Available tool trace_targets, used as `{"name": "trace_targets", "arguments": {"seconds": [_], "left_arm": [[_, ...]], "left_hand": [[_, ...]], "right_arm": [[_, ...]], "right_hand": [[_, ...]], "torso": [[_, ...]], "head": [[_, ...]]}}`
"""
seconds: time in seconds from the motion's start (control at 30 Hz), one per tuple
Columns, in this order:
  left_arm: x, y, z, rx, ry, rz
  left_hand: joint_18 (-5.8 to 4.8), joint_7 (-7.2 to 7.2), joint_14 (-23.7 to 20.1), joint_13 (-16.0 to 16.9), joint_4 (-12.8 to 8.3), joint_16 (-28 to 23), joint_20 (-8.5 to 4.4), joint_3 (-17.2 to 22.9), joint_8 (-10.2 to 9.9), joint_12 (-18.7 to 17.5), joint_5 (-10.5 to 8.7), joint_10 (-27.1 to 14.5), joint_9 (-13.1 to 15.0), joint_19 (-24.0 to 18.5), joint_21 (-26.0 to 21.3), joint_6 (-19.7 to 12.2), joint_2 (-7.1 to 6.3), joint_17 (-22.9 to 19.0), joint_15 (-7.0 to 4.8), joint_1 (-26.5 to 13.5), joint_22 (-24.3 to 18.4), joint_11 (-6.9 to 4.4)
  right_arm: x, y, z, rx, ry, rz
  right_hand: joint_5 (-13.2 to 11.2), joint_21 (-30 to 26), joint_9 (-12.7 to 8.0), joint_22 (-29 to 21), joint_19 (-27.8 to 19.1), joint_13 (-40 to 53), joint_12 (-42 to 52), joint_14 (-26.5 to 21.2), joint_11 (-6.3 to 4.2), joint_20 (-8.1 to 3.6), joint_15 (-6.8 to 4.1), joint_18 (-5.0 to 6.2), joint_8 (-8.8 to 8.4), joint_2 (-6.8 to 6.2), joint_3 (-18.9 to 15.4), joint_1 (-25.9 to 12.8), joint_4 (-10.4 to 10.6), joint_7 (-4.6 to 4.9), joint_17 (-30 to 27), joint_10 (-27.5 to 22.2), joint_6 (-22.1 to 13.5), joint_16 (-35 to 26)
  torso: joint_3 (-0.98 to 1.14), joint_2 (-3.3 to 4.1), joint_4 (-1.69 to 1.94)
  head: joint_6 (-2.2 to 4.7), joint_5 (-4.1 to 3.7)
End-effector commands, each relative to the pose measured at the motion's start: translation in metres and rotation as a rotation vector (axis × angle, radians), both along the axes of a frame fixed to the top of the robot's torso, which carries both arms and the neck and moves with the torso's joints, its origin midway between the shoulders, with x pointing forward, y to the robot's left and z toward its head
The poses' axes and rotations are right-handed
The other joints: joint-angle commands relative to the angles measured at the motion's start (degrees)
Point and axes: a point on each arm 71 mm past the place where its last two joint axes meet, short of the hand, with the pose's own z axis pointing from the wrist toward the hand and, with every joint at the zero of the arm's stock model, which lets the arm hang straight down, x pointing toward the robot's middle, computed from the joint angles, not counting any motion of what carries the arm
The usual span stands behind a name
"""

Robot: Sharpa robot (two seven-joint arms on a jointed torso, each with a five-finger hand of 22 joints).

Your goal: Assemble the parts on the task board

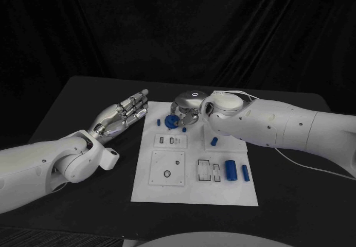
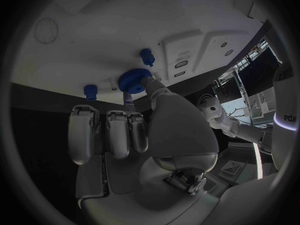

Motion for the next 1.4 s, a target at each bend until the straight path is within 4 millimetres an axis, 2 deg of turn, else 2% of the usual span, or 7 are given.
{"name": "trace_targets", "arguments": {"seconds": [0.03,0.33,0.43,0.53,1.03,1.4], "left_arm": [[-0.003,-0.002,0.009,-0.082,-0.093,-0.034],[-0.003,-0.001,0.009,-0.080,-0.093,-0.033],[-0.003,-0.001,0.009,-0.080,-0.092,-0.032],[-0.003,-0.001,0.009,-0.079,-0.091,-0.031],[-0.002,0.001,0.008,-0.074,-0.086,-0.028],[-0.001,0.000,0.008,-0.070,-0.079,-0.030]], "left_hand": [[1.13,0.43,0.2,-0.1,-0.1,-0.2,0.35,0.2,0.0,-0.2,0.35,0.0,0.1,-0.1,-0.3,0.1,0.15,-0.1,0.41,0.5,-0.1,0.35],[1.17,0.43,0.2,-0.1,0.0,-0.2,0.41,0.3,0.0,-0.2,0.50,0.0,0.1,-0.1,-0.3,0.0,0.22,-0.1,0.44,0.6,-0.1,0.38],[1.17,0.43,0.2,-0.1,0.0,-0.2,0.41,0.3,0.0,-0.2,0.50,0.0,0.1,-0.1,-0.3,0.0,0.22,-0.1,0.44,0.6,-0.1,0.38],[1.17,0.43,0.2,-0.1,0.0,-0.2,0.41,0.3,0.0,-0.2,0.50,0.0,0.1,-0.1,-0.3,0.0,0.22,-0.1,0.44,0.6,-0.1,0.38],[1.19,0.47,0.2,-0.1,0.0,-0.2,0.47,0.3,0.0,-0.2,0.56,0.0,0.1,-0.1,-0.3,0.0,0.25,-0.1,0.46,0.6,-0.1,0.39],[1.23,0.54,0.2,-0.1,0.0,-0.2,0.53,0.4,0.0,-0.2,0.59,0.0,0.1,-0.1,-0.3,-0.1,0.24,-0.1,0.47,0.6,-0.1,0.41]], "right_arm": [[-0.002,-0.002,-0.005,-0.002,-0.002,0.005],[-0.002,-0.003,-0.001,0.042,-0.042,0.012],[-0.002,-0.003,0.002,0.076,-0.056,0.010],[-0.002,-0.003,0.004,0.099,-0.067,0.009],[-0.001,-0.010,0.014,0.159,-0.106,-0.006],[0.002,-0.026,0.012,0.143,-0.092,-0.047]], "right_hand": [[0.5,-0.2,5.0,11.1,2.3,15.1,0.2,5.2,-0.49,-0.45,-0.38,-0.64,1.68,0.31,0.0,0.6,-0.4,-1.07,11.3,6.0,1.2,0.1],[1.7,0.0,6.2,11.2,2.5,15.1,0.2,5.1,-0.65,-0.67,-0.57,-0.70,2.71,0.52,0.1,-0.3,0.0,-1.13,10.9,6.0,1.6,-0.2],[3.1,0.0,6.5,11.3,2.5,15.1,0.2,5.0,-0.54,-0.66,-0.50,-0.72,2.61,0.47,0.2,-1.2,0.5,-0.97,10.6,6.0,1.9,-0.4],[3.5,0.1,6.5,11.4,2.6,15.1,0.2,5.0,-0.42,-0.63,-0.44,-0.76,2.29,0.28,0.2,-1.6,0.8,-0.79,10.3,6.0,1.7,-0.6],[3.5,0.3,6.3,11.5,2.7,15.1,0.2,5.0,-0.09,-0.51,-0.22,-0.82,1.71,-0.04,0.3,-2.3,1.2,-0.44,10.0,6.0,1.8,-0.8],[3.5,0.3,6.3,11.5,2.7,15.1,0.2,5.0,0.04,-0.44,-0.12,-0.82,1.45,-0.13,0.4,-2.5,1.3,-0.32,10.0,6.0,1.8,-0.8]], "torso": [[0.02,-0.02,-0.02],[0.02,0.00,0.00],[0.03,0.01,-0.02],[0.02,0.00,-0.01],[0.00,-0.01,0.05],[0.02,0.00,-0.02]], "head": [[-0.02,0.02],[0.01,0.04],[0.06,0.06],[0.07,0.09],[-0.11,0.45],[-0.14,0.48]]}}
